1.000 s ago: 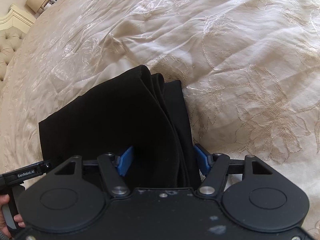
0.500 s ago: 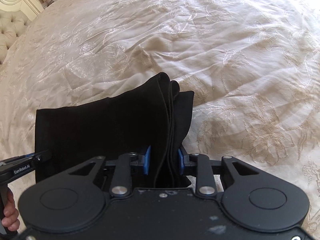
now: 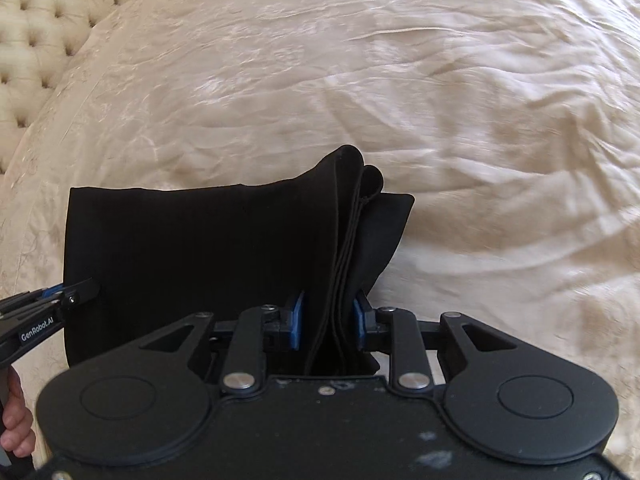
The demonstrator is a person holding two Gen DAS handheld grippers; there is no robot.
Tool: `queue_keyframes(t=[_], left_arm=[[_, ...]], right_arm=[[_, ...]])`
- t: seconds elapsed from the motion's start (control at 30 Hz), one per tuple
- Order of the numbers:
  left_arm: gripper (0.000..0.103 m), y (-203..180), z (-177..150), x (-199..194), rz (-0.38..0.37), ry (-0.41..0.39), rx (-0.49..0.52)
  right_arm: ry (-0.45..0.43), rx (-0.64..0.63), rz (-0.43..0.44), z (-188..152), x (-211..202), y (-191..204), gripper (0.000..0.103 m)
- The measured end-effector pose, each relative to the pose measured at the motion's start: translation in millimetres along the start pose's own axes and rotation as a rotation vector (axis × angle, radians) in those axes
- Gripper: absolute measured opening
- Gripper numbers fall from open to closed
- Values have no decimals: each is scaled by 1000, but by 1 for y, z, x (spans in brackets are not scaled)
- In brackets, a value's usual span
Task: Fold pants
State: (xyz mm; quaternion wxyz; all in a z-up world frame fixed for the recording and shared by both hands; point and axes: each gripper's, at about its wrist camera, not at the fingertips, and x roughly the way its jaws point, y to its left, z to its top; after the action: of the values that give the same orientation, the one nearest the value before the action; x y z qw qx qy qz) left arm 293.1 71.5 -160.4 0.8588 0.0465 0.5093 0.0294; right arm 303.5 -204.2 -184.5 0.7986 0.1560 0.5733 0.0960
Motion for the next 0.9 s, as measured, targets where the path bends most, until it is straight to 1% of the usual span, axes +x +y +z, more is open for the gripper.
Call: queue_keyframes(t=[0.13, 0.23, 0.3, 0.33, 0.37, 0.4, 0.47, 0.5, 0.57, 0.67, 0.77, 0.83, 0.9], left_arm=[[13, 62, 4, 10, 75, 7, -48], [13, 98, 3, 18, 96, 31, -91], [15, 116, 0, 26, 83, 64, -129], [18, 125, -2, 31, 71, 89, -152], [21, 131, -5, 33, 68, 102, -170], [21, 135, -6, 35, 79, 110, -182], [21, 139, -10, 36, 140, 125, -180], [21, 141, -12, 37, 150, 131, -176], [21, 143, -16, 32, 134, 127, -183], [21, 142, -21, 22, 119, 119, -196], [21, 135, -27, 9, 110, 117, -206], [22, 128, -30, 0, 106, 121, -213], [22, 122, -32, -9, 108, 131, -219]], right_arm=[[21, -84, 55, 22, 31, 68, 26], [31, -151, 68, 32, 51, 112, 26], [33, -178, 49, 35, 62, 134, 28], [35, -182, 22, 36, 67, 141, 31], [36, -178, -23, 37, 72, 145, 37], [38, -169, -68, 37, 75, 147, 41], [37, -115, -124, 37, 77, 143, 42], [32, -92, -140, 37, 75, 141, 42], [9, -63, -189, 35, 63, 136, 42], [-18, -61, -223, 30, 42, 140, 41], [-59, -96, -230, 18, 13, 152, 41], [-77, -107, -203, 7, -8, 160, 41], [-84, -118, -180, -2, -19, 165, 41]])
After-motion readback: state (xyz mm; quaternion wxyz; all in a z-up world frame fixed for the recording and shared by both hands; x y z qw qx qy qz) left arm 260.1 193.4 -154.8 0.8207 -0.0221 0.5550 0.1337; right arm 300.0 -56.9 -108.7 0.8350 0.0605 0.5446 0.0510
